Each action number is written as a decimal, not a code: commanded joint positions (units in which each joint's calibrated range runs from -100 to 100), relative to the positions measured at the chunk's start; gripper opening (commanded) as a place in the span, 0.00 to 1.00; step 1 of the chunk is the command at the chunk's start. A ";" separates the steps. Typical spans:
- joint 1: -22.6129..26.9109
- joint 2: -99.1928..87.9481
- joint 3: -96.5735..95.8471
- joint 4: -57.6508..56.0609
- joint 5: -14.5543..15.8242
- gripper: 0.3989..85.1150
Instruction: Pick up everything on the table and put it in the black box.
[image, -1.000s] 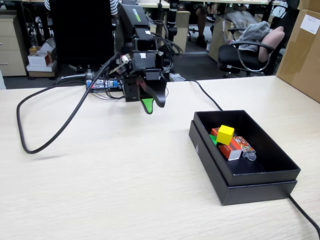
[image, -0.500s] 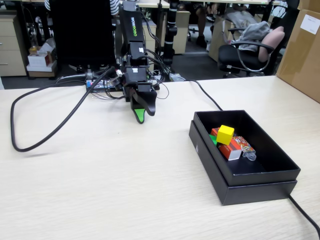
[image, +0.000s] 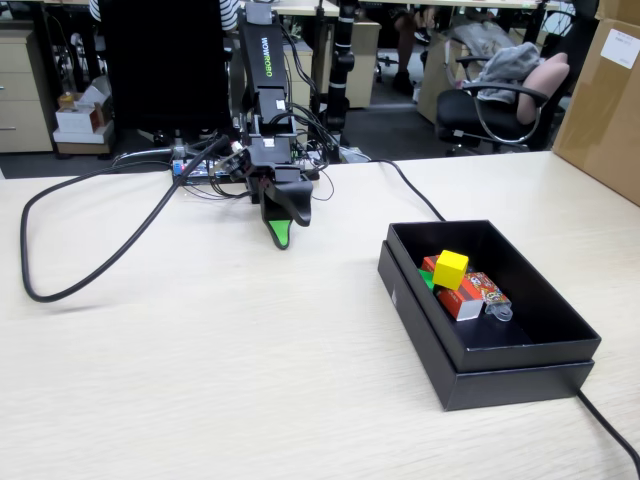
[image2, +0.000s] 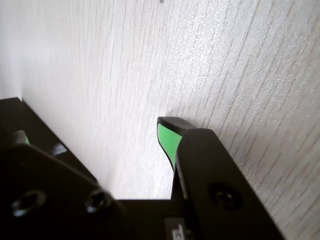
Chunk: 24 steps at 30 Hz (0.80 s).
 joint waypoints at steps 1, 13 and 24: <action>0.05 2.10 -0.46 0.97 -0.05 0.58; 0.10 5.77 -1.55 2.70 -0.10 0.58; 0.15 5.31 -2.37 2.87 -0.05 0.58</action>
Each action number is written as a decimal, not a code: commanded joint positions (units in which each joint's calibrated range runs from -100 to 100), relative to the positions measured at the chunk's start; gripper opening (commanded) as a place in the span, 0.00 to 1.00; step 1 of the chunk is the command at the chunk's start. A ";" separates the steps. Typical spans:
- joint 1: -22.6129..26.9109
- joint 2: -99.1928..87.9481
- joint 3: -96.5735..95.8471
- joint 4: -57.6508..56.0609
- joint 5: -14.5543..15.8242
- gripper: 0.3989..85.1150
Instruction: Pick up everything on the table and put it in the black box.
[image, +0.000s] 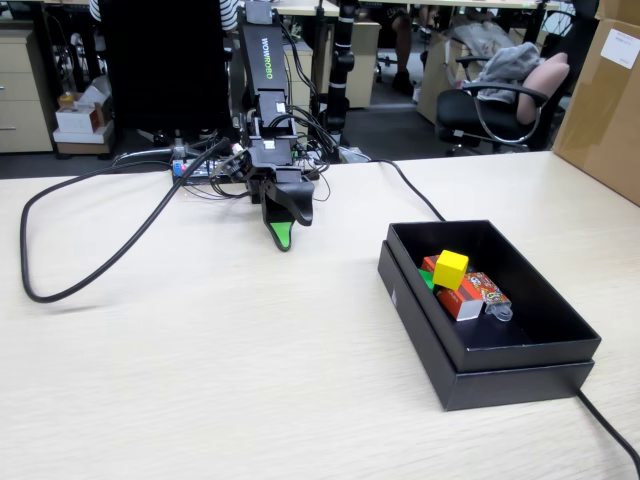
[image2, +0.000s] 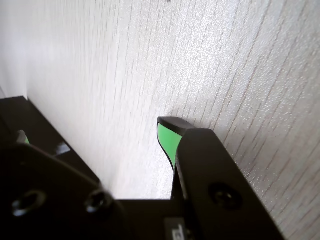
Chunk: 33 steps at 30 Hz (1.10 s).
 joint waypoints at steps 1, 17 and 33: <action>0.00 1.64 -0.72 -0.67 0.00 0.58; 0.10 1.18 -0.99 -0.67 0.00 0.58; 0.44 1.52 -0.63 -0.67 -0.05 0.58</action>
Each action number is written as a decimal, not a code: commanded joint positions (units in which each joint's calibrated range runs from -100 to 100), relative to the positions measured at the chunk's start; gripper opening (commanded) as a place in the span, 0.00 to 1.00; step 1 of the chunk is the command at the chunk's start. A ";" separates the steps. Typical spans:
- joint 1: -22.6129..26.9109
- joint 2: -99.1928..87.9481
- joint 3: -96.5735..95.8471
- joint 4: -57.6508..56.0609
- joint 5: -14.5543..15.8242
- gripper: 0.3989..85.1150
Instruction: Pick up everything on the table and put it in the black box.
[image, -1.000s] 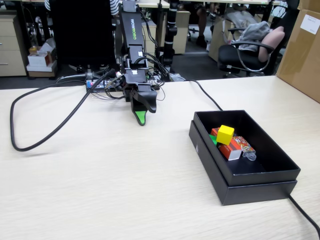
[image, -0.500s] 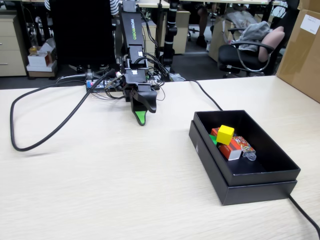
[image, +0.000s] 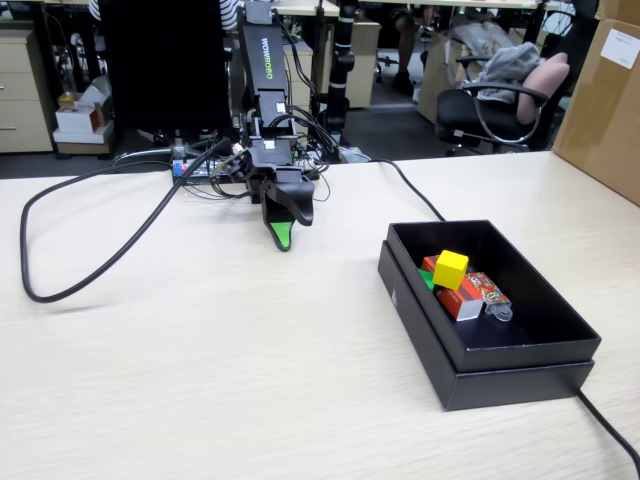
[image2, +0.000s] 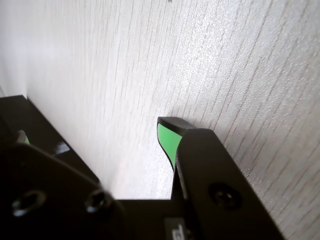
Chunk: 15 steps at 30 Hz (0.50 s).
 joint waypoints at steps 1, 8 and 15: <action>0.00 1.64 -0.54 -0.67 0.00 0.58; 0.05 1.29 -0.81 -0.67 0.05 0.58; 0.00 1.52 -0.72 -0.67 0.00 0.58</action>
